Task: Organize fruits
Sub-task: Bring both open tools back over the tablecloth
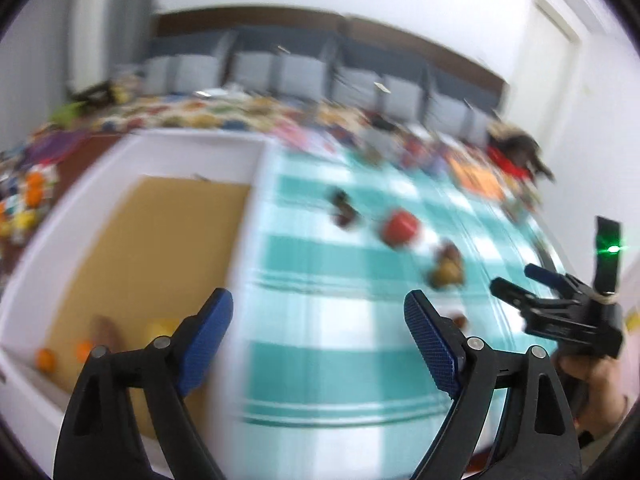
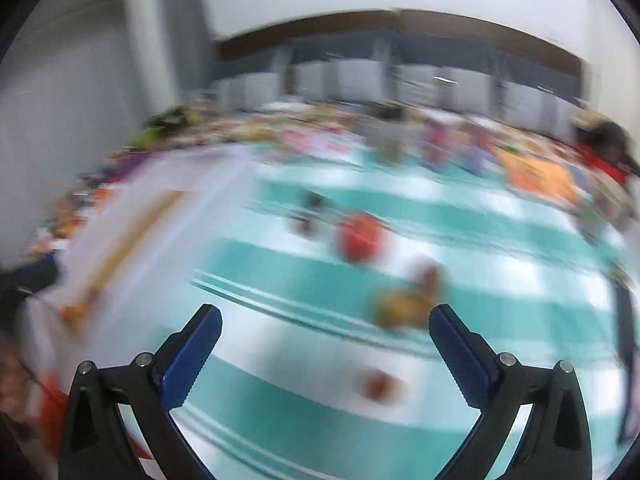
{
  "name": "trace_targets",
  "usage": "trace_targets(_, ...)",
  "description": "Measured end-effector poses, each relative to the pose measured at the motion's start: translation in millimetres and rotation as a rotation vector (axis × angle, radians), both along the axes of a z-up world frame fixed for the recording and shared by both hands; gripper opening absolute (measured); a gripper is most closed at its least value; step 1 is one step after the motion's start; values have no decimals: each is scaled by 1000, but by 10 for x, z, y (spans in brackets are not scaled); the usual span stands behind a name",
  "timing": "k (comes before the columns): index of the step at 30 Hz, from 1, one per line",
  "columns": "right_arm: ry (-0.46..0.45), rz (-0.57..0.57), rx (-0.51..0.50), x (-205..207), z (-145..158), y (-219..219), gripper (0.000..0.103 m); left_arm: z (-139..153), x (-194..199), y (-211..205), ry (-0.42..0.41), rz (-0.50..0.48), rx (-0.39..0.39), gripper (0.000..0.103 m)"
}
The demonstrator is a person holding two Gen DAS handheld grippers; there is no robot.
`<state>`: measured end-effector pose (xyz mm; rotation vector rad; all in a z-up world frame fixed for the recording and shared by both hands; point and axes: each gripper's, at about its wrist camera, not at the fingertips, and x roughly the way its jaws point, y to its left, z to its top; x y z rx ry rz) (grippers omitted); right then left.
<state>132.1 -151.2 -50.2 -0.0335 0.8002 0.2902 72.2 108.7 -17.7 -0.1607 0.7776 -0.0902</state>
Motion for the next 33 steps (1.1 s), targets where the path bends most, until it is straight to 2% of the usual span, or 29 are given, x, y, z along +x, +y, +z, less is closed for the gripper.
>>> trace_targets(2,28,-94,-35,-64,-286,-496,102,-212,54,-316,26,-65,1,89)
trace_targets(5,56,-209,-60,-186,-647,-1005,103,-587,170,-681,81,-109,14,89)
trace_targets(10,97,-300,-35,-210,-897,-1467,102,-1047,366,-894,115,-95,86,89)
trace_targets(16,74,-353,-40,-1,-939,-1626,102,-1299,668,-829,129,-39,140,89)
trace_targets(21,93,-357,-53,105,-1085,-1641,102,-1464,805,-802,142,-16,142,90)
trace_targets(26,117,-332,-77,121,-1190,-1570,103,-1485,815,-831,139,-27,164,97)
trace_targets(33,132,-330,-104,143,-1244,-1528,103,-1492,818,-847,142,-27,172,98)
